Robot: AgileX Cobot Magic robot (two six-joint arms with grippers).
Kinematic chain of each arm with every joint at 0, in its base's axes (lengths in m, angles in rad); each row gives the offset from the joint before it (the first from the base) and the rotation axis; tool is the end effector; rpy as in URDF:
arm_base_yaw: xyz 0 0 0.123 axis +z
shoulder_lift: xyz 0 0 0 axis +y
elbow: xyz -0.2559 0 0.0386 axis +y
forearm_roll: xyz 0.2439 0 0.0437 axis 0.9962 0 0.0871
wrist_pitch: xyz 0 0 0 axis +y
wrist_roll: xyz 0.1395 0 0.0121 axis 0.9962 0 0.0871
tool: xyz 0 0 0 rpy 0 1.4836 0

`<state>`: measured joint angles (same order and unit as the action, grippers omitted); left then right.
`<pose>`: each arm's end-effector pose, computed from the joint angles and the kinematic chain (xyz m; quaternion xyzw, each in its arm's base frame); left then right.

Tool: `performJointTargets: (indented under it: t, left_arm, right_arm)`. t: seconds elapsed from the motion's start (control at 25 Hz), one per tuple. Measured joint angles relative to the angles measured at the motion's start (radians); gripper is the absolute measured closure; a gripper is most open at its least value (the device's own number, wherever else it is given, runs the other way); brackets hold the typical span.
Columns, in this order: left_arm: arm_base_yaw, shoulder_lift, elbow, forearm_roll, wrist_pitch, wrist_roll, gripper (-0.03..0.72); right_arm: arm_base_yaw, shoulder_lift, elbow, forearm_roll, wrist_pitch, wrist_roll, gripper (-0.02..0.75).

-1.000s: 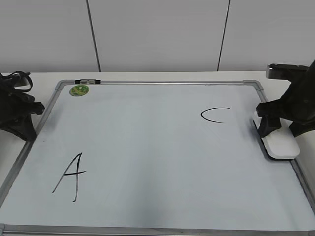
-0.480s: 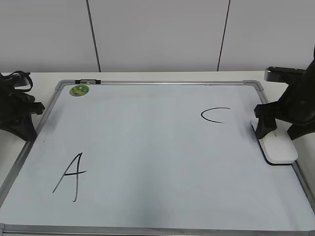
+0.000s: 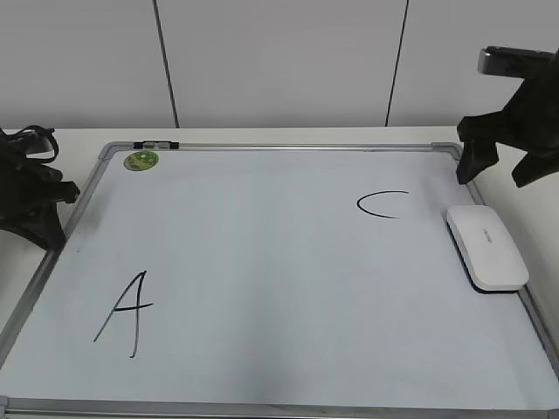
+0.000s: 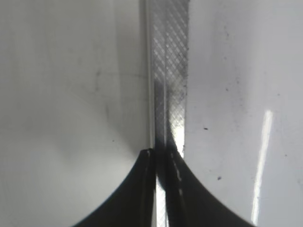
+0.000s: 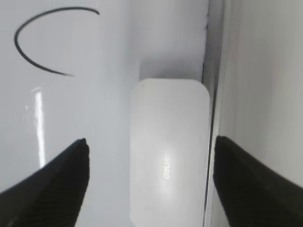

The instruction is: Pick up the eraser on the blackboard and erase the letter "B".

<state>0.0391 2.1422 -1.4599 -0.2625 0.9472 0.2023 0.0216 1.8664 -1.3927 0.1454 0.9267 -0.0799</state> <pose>0.3946 -0.0141 0.0607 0.0061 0.9941 -0.1048 0.0269 0.3840 0.0245 0.1498 -0.0144 0.9896 0.0594 0.1299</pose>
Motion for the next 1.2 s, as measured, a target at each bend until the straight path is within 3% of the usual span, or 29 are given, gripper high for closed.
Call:
performJointTargets:
  t: [0.16, 0.4, 0.48, 0.6, 0.76, 0.96, 1.2]
  left_arm:
    - [0.0, 0.005, -0.03, -0.004, 0.012, 0.006, 0.599]
    - [-0.003, 0.011, -0.238, -0.021, 0.142, -0.021, 0.286]
    - [-0.003, 0.01, -0.334, -0.021, 0.22, -0.031, 0.237]
    - [-0.006, -0.003, -0.437, -0.021, 0.256, -0.056, 0.216]
    - [-0.01, -0.085, -0.459, -0.019, 0.275, -0.08, 0.209]
    - [-0.044, -0.216, -0.459, 0.019, 0.289, -0.09, 0.209]
    - [-0.11, -0.425, -0.352, 0.072, 0.294, -0.099, 0.209]
  right_arm:
    - [0.0, -0.018, -0.052, 0.0, 0.033, 0.0, 0.122]
    - [0.0, -0.035, -0.134, 0.0, 0.134, 0.0, 0.134]
    - [0.0, -0.047, -0.159, 0.0, 0.172, -0.002, 0.136]
    - [0.0, -0.085, -0.186, 0.0, 0.229, -0.011, 0.142]
    - [0.0, -0.148, -0.195, 0.0, 0.286, -0.026, 0.142]
    - [0.0, -0.247, -0.195, 0.0, 0.306, -0.05, 0.143]
    - [0.0, -0.389, -0.193, -0.004, 0.313, -0.063, 0.143]
